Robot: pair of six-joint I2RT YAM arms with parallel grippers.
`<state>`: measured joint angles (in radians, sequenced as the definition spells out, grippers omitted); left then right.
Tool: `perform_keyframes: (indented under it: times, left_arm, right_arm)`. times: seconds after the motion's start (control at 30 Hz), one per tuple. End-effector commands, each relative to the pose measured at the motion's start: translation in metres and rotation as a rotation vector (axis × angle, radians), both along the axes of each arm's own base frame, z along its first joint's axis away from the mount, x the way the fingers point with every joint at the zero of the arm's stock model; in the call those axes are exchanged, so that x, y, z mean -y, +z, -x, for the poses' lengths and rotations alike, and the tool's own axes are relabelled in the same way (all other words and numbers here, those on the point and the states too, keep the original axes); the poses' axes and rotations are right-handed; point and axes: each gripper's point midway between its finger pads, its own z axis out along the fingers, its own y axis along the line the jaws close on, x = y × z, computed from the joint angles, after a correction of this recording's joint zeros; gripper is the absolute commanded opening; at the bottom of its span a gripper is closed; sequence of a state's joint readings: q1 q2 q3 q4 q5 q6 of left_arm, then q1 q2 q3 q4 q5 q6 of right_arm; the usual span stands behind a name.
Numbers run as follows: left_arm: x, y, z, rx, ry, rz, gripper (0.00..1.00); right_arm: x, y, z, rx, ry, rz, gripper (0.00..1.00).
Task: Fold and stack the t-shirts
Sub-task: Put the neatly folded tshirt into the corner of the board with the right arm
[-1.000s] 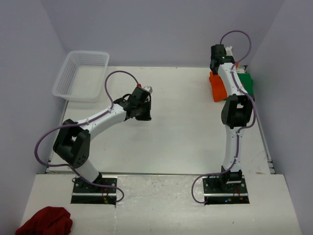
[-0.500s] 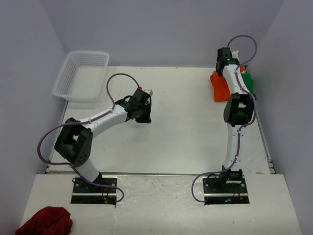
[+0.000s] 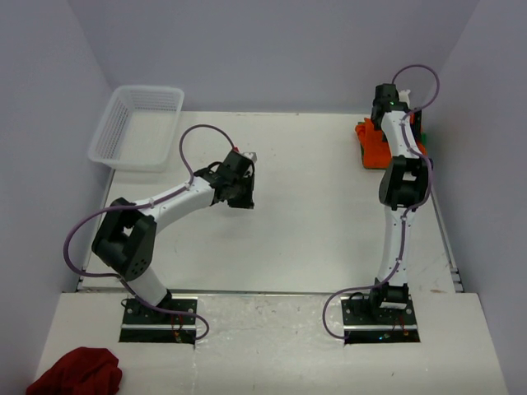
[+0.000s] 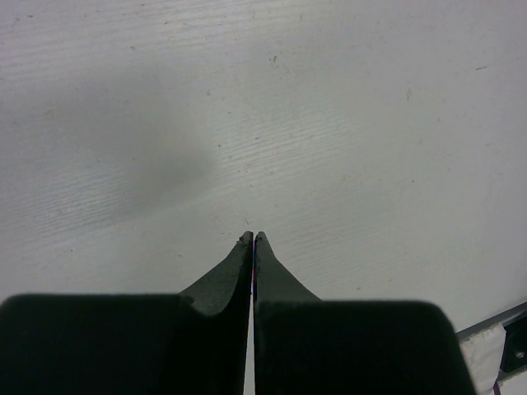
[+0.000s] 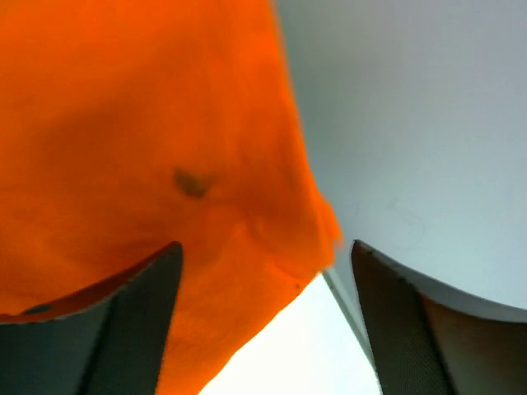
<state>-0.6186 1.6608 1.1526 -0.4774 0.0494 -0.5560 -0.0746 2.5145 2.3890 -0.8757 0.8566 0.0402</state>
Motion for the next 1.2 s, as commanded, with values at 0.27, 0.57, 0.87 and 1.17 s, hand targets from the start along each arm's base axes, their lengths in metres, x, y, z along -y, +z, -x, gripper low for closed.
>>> perform_keyframes:
  times: [0.27,0.57,0.87,1.17]
  left_arm:
    - [-0.016,0.013,-0.020,0.113,0.072,-0.075,0.00]
    - [-0.046,0.079,-0.036,0.345,0.210,-0.081,0.47]
    - [-0.108,0.143,-0.009,0.609,0.390,-0.037,1.00]
    - [-0.147,0.154,0.017,0.716,0.485,-0.022,1.00]
  right_arm:
    - [-0.067,0.187,-0.024,0.417,0.130,0.116,0.99]
    - [-0.229,0.185,0.043,0.462,0.545,-0.556,0.99]
    - [-0.305,0.190,0.121,0.539,0.873,-0.844,0.99]
    - [-0.311,0.175,0.171,0.645,0.931,-0.901,0.99]
